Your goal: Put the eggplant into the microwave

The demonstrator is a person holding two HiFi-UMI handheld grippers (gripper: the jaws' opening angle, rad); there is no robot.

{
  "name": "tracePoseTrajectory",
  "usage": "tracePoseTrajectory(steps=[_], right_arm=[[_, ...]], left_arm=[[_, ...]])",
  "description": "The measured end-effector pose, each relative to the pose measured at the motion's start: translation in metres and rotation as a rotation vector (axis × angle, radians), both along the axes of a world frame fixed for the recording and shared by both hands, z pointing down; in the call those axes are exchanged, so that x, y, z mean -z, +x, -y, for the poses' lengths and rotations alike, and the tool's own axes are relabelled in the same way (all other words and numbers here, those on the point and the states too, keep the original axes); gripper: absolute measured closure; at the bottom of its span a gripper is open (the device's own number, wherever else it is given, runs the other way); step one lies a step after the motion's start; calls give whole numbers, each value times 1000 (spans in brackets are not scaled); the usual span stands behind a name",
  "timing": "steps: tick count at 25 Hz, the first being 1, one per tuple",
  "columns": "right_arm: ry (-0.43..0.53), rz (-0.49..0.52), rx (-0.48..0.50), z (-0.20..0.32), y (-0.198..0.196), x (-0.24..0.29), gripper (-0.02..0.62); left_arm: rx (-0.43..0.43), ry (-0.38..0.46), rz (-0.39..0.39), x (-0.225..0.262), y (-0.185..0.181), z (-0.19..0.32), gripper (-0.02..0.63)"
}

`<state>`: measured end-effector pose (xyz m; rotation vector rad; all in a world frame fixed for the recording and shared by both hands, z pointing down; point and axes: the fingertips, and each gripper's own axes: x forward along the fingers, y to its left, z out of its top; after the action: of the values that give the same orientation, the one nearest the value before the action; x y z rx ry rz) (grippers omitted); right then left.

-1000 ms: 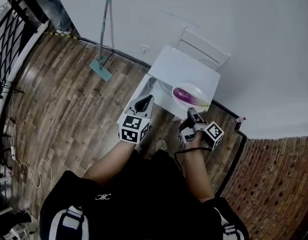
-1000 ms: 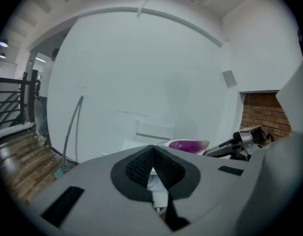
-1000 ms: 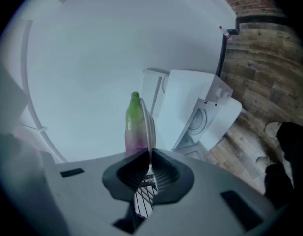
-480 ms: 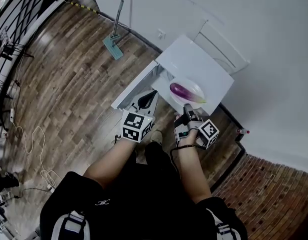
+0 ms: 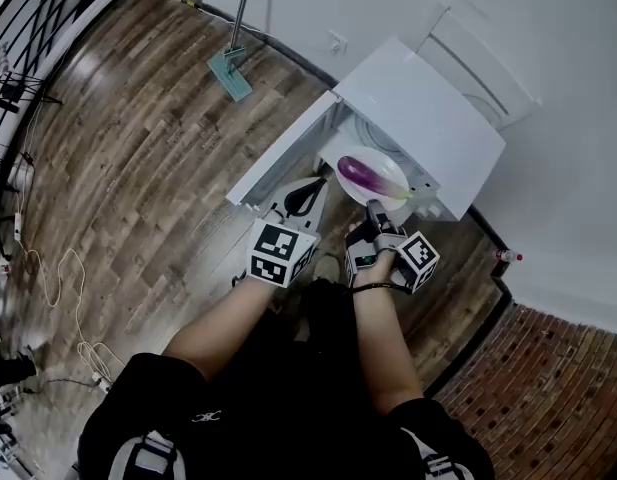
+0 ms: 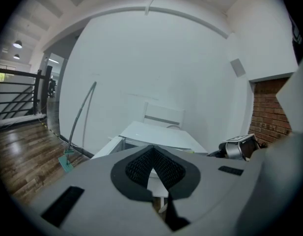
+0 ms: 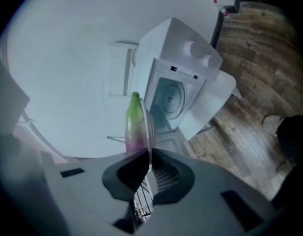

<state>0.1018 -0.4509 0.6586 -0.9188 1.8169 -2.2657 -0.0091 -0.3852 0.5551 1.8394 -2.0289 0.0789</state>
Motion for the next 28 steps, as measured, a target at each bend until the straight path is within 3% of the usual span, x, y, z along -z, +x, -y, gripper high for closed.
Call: tracePoseTrajectory(steps=[8,15,19,28], right_arm=[[55,35,-86,35,-22,-110,569],[145,120,-151,93,-46,-161,569],[188,120,-185,123,-52,-167,569],[201,-6,-187,166,-69,-186,569]], left_arm=[[-33,79,-8,-125,-3,9,609],[-68,167,34,-206,-6,23,608],[-83,188,38,-228,-4,19,609],[-94,184,34,-242,-4,5,608]])
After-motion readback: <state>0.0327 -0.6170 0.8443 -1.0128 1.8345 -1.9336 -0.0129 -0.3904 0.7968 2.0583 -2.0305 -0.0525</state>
